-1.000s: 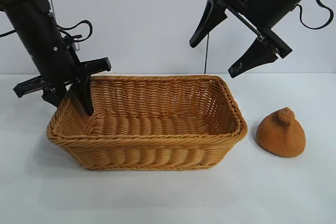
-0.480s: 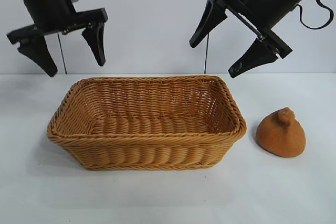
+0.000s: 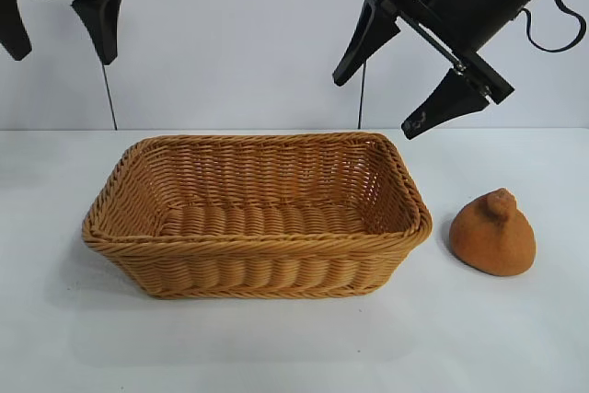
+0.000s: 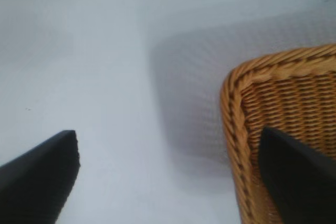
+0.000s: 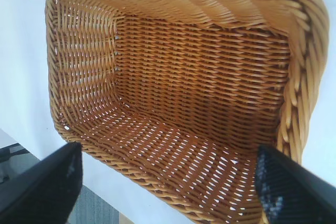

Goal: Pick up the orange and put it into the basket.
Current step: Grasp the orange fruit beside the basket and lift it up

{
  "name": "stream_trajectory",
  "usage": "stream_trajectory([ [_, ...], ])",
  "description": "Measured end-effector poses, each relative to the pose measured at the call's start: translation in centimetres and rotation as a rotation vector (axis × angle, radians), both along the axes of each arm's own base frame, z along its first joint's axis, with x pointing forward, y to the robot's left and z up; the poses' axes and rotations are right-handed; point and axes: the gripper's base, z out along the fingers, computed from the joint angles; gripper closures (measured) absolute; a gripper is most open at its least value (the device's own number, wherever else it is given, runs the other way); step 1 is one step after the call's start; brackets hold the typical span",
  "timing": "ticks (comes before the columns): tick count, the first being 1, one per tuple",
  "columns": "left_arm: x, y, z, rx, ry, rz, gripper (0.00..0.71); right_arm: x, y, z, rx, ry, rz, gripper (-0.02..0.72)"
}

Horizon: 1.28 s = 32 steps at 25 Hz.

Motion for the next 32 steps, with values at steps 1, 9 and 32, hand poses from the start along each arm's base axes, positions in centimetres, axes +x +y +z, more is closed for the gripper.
stream_trajectory([
  [1,-0.2,0.7,0.0,0.001,0.006,0.016,0.055,0.0,0.0,0.0,0.000,0.000,0.000,0.094],
  [9,-6.2,4.2,1.8,0.006,0.040,0.083,0.059,0.0,0.0,0.0,-0.001,0.000,0.000,0.094],
  [32,-34.8,5.9,-0.4,-0.012,-0.248,0.076,0.059,0.0,0.1,0.1,0.013,0.005,-0.002,0.094],
])
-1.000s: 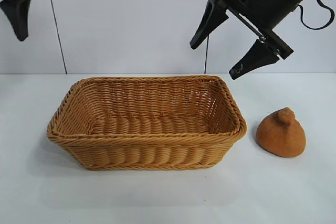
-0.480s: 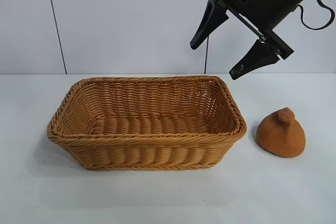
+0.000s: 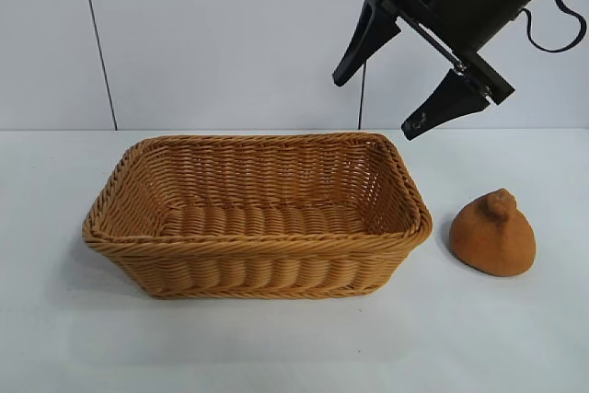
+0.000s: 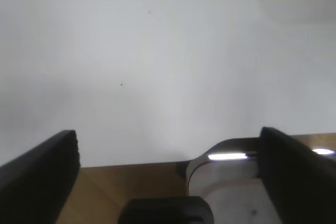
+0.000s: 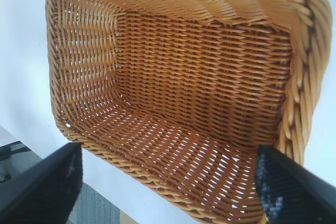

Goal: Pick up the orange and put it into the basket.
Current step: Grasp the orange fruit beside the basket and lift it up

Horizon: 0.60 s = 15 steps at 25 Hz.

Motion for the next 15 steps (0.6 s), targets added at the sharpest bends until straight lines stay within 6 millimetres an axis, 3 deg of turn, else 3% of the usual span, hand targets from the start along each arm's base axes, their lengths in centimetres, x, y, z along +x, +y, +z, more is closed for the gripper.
stream_trajectory([
  [6,-3.8,0.1,-0.6,-0.030,-0.239,-0.002,0.059,0.0,0.1,0.0,0.008,0.002,-0.003,0.094],
  [15,-6.5,0.2,-0.2,-0.045,-0.431,-0.003,0.059,0.2,-0.5,0.9,-0.070,-0.044,0.013,0.094],
])
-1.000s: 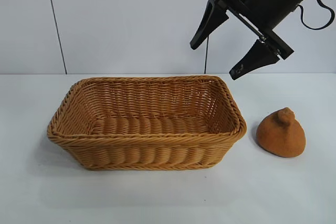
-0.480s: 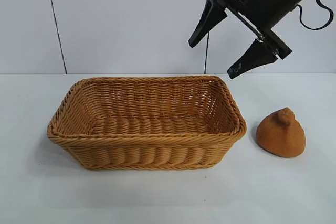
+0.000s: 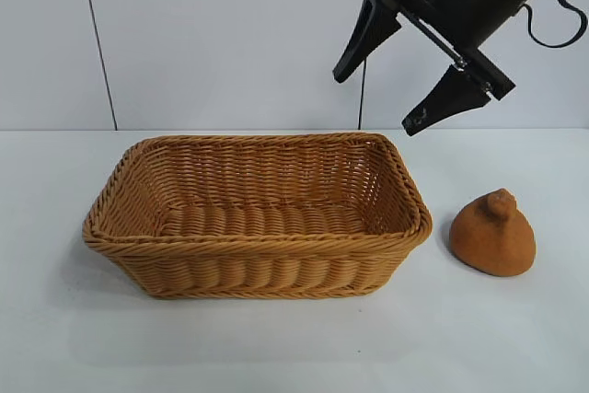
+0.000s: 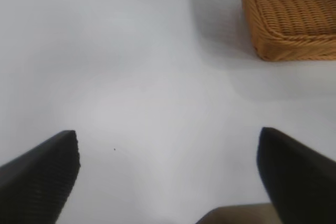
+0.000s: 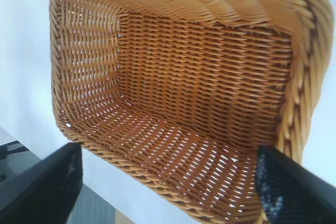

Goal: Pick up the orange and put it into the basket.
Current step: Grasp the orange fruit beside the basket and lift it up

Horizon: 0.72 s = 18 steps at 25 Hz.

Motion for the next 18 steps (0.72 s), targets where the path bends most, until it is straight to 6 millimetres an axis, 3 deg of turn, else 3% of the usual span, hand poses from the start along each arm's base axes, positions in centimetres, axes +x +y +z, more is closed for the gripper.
stream_trajectory([
  [3,-1.6,0.1,0.0,-0.005,-0.103,0.000,0.059,0.3,-0.6,1.1,-0.083,-0.025,-0.015,0.094],
  [7,-1.9,0.2,0.0,0.004,-0.124,0.007,0.059,0.7,-1.7,2.3,-0.206,-0.048,-0.031,0.094],
  [13,-1.9,0.2,0.0,0.004,-0.126,0.007,0.059,1.0,-4.8,2.1,-0.397,-0.035,-0.085,0.094],
  [18,-1.9,0.2,0.1,0.003,-0.126,0.007,0.059,1.4,-7.3,2.1,-0.418,-0.022,-0.155,0.094],
])
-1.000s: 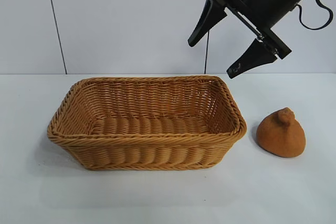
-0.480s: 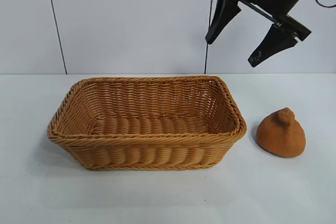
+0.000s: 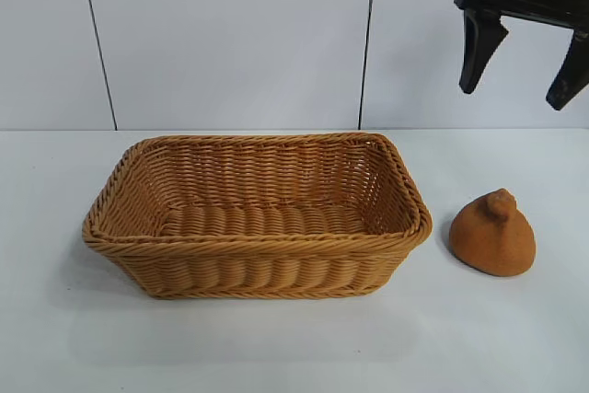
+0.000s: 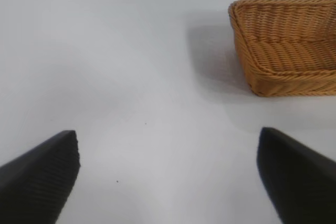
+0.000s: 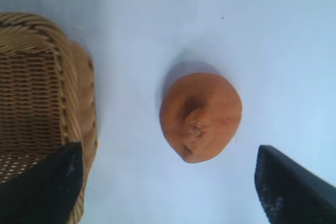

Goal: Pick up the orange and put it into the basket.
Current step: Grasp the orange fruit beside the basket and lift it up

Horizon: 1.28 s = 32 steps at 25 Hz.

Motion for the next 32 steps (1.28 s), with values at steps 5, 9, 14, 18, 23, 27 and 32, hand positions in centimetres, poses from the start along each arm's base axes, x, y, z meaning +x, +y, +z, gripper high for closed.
stream_trajectory([
  [5,0.0,0.0,0.0,0.000,0.000,0.000,0.059,0.1,0.1,-1.2,0.001,0.044,0.001,0.094],
  [9,0.0,0.0,0.0,0.000,0.000,0.000,0.059,0.0,0.0,-4.8,-0.012,0.157,0.002,0.094],
  [14,0.0,0.0,0.0,0.000,0.000,0.000,0.059,0.2,0.0,-9.0,-0.020,0.214,-0.007,0.094],
  [18,0.0,0.0,0.0,0.000,-0.003,0.000,0.059,0.9,0.1,-12.2,-0.021,0.225,-0.018,0.094],
  [23,0.0,0.0,0.0,0.000,-0.003,0.000,0.059,1.1,0.1,-14.9,-0.024,0.259,-0.023,0.111],
  [27,0.0,0.0,0.0,0.000,-0.003,0.000,0.059,1.1,0.2,-15.0,-0.023,0.278,-0.022,0.403],
  [32,0.0,0.0,0.0,0.000,-0.003,0.000,0.059,1.4,0.3,-13.5,-0.017,0.296,-0.008,0.650],
])
